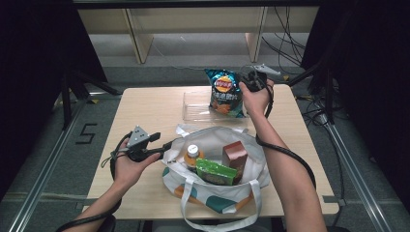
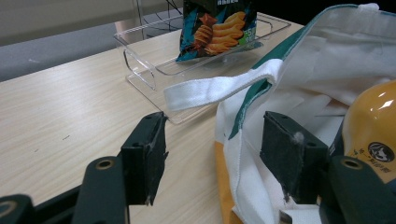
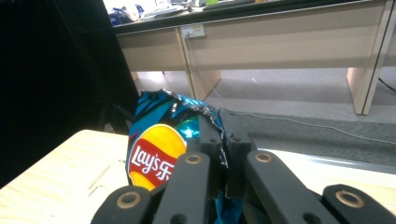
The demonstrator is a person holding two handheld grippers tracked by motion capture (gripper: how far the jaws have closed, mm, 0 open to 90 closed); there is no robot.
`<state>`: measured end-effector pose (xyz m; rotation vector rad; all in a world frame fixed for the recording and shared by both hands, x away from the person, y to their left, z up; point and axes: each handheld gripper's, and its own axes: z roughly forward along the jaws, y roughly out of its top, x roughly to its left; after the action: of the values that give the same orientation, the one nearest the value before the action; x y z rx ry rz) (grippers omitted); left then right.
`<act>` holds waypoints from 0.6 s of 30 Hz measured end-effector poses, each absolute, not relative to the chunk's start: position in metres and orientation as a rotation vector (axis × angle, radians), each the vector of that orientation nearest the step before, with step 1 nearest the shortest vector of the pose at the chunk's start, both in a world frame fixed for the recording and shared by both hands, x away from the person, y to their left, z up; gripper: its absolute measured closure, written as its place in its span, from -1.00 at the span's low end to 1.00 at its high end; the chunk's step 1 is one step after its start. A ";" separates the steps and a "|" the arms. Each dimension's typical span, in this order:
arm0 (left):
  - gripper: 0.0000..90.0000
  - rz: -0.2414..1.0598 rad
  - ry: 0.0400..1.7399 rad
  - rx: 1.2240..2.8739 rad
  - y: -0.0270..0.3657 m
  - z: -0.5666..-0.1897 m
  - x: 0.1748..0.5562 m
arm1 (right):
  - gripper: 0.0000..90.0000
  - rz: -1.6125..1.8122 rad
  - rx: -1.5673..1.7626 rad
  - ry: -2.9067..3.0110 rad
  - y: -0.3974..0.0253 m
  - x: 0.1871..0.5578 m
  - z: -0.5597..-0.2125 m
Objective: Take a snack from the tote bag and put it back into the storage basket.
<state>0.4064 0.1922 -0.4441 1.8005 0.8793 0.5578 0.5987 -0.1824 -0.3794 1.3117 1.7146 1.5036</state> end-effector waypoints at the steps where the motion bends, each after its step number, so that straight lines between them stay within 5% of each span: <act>1: -0.12 0.558 0.879 1.801 0.192 -0.444 0.407 | 0.99 1.500 1.312 1.716 -0.183 0.599 -0.380; 18: -0.12 0.557 0.880 1.805 0.192 -0.445 0.407 | 0.94 1.430 1.322 1.716 -0.195 0.601 -0.385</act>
<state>0.4066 0.1919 -0.4450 1.8047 0.8798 0.5573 0.6007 -0.1947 -0.3848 1.3221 1.7161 1.4297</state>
